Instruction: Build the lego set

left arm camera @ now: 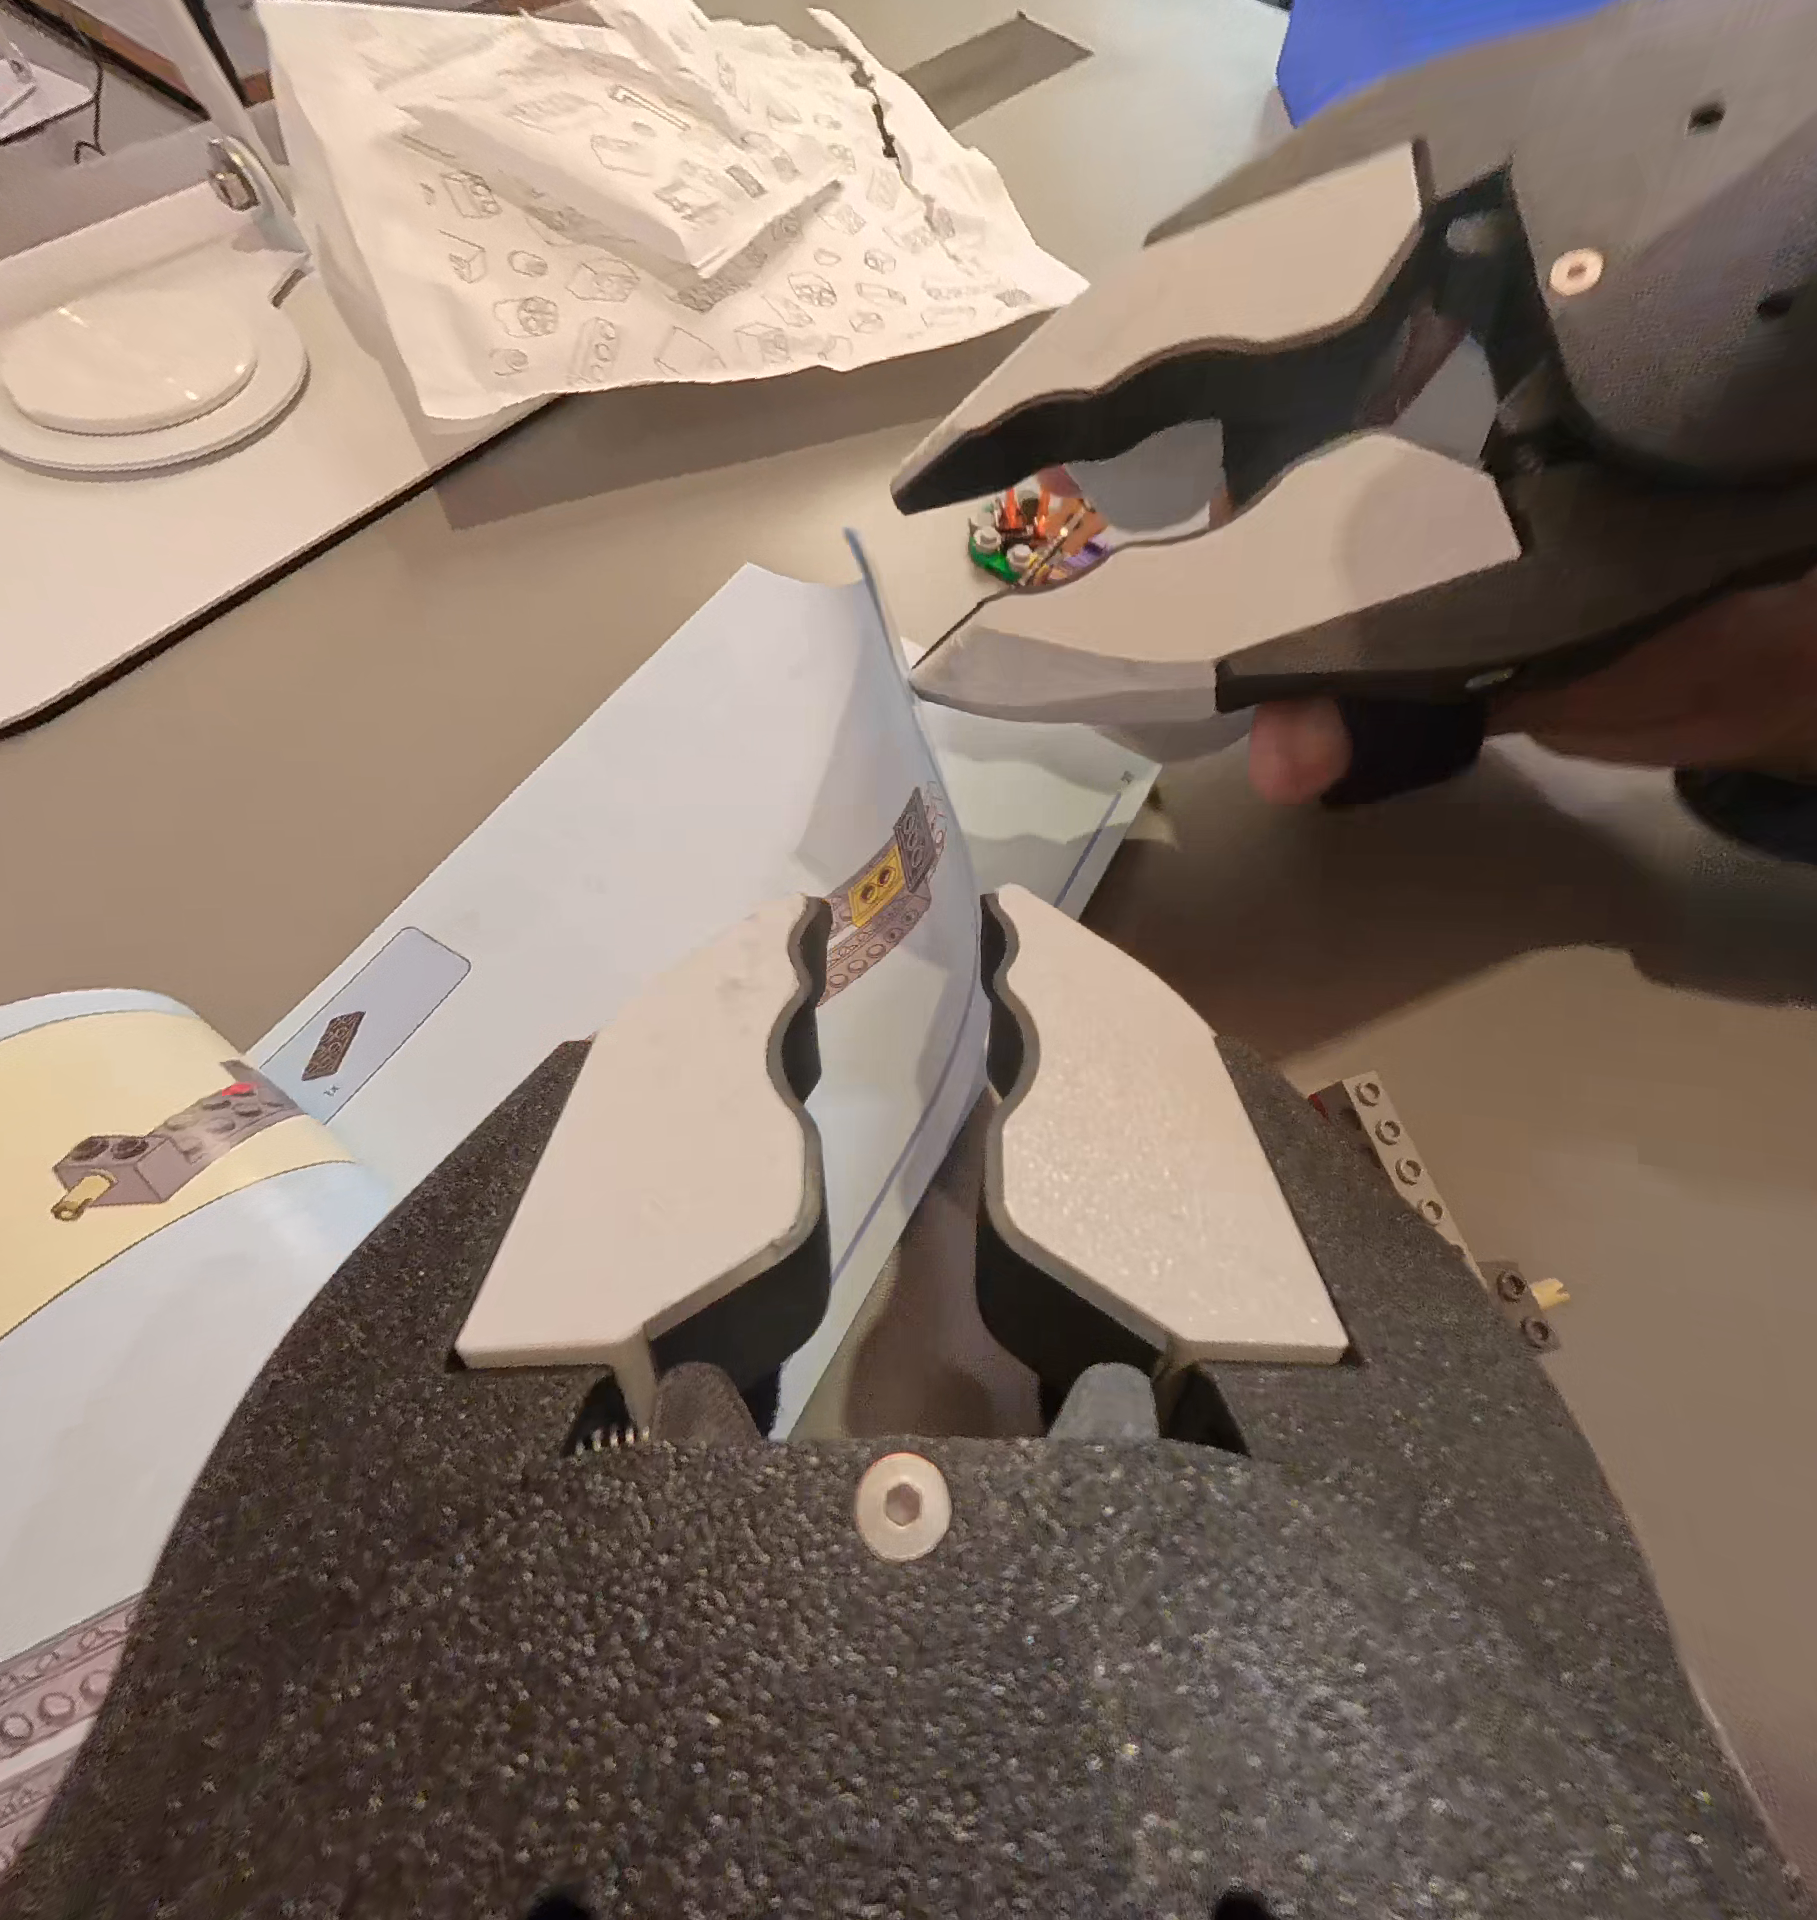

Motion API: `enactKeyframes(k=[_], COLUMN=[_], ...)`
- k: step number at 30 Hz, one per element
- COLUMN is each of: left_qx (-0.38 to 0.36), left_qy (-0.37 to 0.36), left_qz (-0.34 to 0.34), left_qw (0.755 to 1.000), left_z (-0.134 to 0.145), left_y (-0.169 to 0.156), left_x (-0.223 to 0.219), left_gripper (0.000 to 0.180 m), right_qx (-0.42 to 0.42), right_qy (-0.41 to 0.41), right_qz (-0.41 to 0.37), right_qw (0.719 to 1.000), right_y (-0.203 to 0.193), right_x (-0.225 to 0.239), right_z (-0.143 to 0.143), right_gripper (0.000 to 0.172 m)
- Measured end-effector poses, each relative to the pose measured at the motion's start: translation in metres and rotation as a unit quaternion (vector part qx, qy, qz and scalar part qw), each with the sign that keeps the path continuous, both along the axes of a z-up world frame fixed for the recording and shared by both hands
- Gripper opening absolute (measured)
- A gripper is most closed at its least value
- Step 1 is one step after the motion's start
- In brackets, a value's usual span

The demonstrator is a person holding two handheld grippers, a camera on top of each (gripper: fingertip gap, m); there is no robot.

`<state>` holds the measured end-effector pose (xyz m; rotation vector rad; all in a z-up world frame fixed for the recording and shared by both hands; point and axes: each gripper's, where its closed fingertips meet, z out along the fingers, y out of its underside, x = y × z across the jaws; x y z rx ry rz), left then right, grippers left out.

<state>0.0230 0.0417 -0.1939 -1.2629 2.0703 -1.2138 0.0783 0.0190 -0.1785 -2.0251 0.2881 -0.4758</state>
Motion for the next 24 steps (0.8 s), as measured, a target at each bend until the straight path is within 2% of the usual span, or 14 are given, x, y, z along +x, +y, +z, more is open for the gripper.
enactKeyframes(k=[3, 7, 11, 13, 16, 18, 21, 23, 24], left_qx=[-0.033, -0.066, -0.081, -0.113, -0.186, -0.214, -0.183, -0.160, -0.177], left_qy=[0.001, 0.008, 0.006, 0.012, 0.062, 0.065, 0.026, 0.000, 0.009], left_qz=[0.009, 0.007, -0.010, -0.025, -0.029, -0.021, -0.002, 0.033, 0.040], left_qw=[0.999, 0.998, 0.997, 0.993, 0.980, 0.974, 0.983, 0.987, 0.983], left_z=[0.005, 0.007, 0.010, 0.015, 0.032, 0.053, 0.078, 0.072, 0.065], left_y=[0.005, 0.006, 0.002, -0.003, -0.007, -0.005, 0.006, 0.020, 0.022], left_x=[0.001, -0.001, -0.005, -0.008, -0.012, -0.006, 0.014, 0.029, 0.030], left_gripper=[0.027, 0.027, 0.027, 0.027, 0.027, 0.027, 0.027, 0.027, 0.027], right_qx=[0.016, -0.018, -0.031, -0.026, -0.017, -0.009, -0.004, -0.001, 0.002], right_qy=[-0.025, -0.061, -0.095, -0.117, -0.152, -0.168, -0.176, -0.181, -0.183], right_qz=[-0.017, -0.021, -0.030, -0.036, -0.043, -0.046, -0.046, -0.045, -0.045], right_qw=[0.999, 0.998, 0.995, 0.992, 0.987, 0.985, 0.983, 0.982, 0.982], right_y=[0.006, 0.010, 0.012, 0.013, 0.013, 0.013, 0.012, 0.012, 0.012], right_x=[0.002, -0.001, -0.002, -0.002, -0.001, 0.000, -0.001, -0.002, -0.002], right_z=[0.007, 0.001, 0.001, 0.005, 0.011, 0.015, 0.017, 0.018, 0.019], right_gripper=[0.036, 0.035, 0.033, 0.032, 0.031, 0.031, 0.031, 0.031, 0.031])
